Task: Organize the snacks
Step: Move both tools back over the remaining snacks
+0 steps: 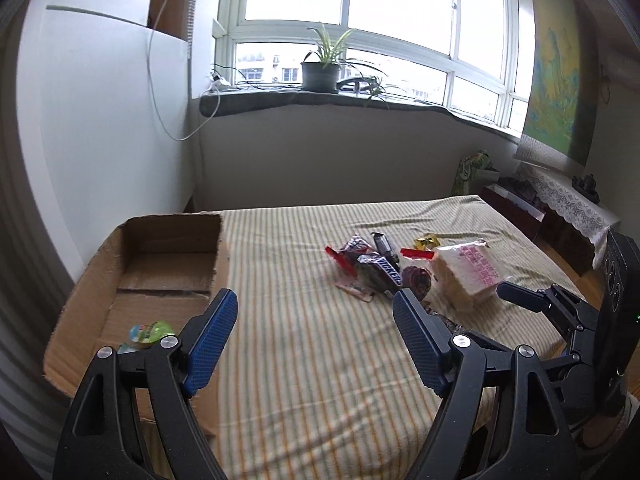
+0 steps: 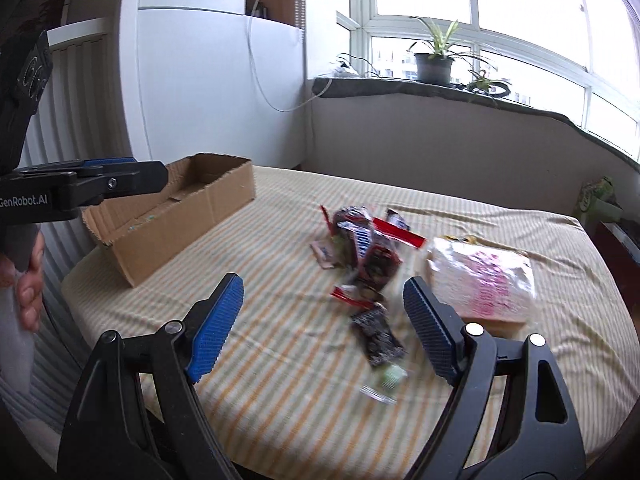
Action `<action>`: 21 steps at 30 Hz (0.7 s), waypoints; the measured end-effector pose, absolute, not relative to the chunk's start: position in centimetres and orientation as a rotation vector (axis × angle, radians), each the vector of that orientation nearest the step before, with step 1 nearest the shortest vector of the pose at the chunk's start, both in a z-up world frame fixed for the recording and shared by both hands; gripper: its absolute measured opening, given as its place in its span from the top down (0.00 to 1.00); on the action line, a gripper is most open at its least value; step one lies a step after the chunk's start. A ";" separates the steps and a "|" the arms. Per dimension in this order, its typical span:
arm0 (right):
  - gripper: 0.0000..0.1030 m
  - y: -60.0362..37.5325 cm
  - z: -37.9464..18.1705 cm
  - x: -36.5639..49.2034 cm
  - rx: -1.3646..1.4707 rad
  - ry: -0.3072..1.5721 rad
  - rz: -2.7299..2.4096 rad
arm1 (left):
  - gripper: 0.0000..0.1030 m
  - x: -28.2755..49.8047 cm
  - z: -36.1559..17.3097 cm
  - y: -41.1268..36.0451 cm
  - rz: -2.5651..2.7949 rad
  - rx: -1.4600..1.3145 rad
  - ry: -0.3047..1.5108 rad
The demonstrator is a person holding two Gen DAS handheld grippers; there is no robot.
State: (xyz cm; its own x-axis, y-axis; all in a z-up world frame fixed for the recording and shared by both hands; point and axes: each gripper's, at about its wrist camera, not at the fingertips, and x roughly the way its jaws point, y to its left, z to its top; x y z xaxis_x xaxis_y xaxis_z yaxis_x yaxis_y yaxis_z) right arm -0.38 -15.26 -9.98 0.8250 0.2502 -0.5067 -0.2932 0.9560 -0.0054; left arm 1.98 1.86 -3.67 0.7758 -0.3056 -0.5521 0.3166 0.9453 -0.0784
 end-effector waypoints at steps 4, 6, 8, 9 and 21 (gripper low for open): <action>0.18 -18.6 -10.3 -0.8 -0.068 0.536 0.224 | 0.22 2.2 -3.7 -0.6 -0.396 0.039 0.606; 0.18 -19.6 -10.3 -1.0 -0.063 0.534 0.208 | 0.22 2.3 -3.8 -1.8 -0.422 0.053 0.609; 0.18 -20.0 -10.5 -1.2 -0.059 0.537 0.199 | 0.22 2.4 -3.9 -2.8 -0.447 0.067 0.614; 0.18 -20.1 -10.7 -1.1 -0.059 0.542 0.195 | 0.22 2.4 -4.0 -3.3 -0.460 0.072 0.616; 0.18 -19.4 -16.7 -1.3 -0.135 0.659 0.209 | 0.22 4.5 -12.1 -8.4 -0.598 0.066 0.845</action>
State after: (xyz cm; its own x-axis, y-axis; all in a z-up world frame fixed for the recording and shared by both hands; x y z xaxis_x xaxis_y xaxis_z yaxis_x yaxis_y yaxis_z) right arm -1.32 -19.42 -16.71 0.7706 0.1495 -0.6195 -0.2349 0.9703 -0.0581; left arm 4.45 -8.45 -12.12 0.5107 -0.4706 -0.7195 0.5216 0.8349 -0.1759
